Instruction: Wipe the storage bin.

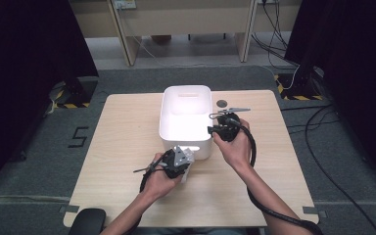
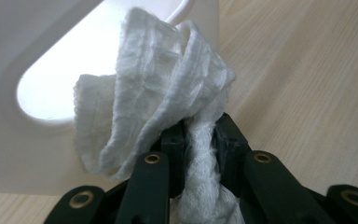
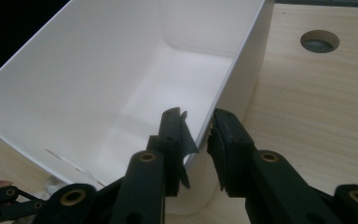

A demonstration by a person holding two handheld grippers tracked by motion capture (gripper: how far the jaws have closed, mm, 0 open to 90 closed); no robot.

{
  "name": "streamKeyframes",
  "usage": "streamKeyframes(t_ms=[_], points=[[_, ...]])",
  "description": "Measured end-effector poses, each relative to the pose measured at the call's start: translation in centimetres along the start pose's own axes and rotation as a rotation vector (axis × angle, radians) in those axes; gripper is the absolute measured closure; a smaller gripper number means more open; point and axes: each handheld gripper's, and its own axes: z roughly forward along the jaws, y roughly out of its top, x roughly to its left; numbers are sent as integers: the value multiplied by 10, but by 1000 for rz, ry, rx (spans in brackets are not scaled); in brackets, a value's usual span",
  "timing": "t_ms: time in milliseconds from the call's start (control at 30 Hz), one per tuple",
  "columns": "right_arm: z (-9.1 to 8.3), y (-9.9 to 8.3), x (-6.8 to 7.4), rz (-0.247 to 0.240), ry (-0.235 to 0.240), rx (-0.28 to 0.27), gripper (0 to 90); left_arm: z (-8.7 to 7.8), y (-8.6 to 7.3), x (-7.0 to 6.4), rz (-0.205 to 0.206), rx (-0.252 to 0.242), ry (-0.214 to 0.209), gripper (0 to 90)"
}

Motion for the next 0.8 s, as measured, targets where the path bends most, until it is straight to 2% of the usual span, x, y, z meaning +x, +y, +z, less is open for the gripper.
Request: streamKeyframes(t_ms=[800], points=[[0,-1,1,0,-7,-5,742,18,-10,1,-16,41,-11,770]])
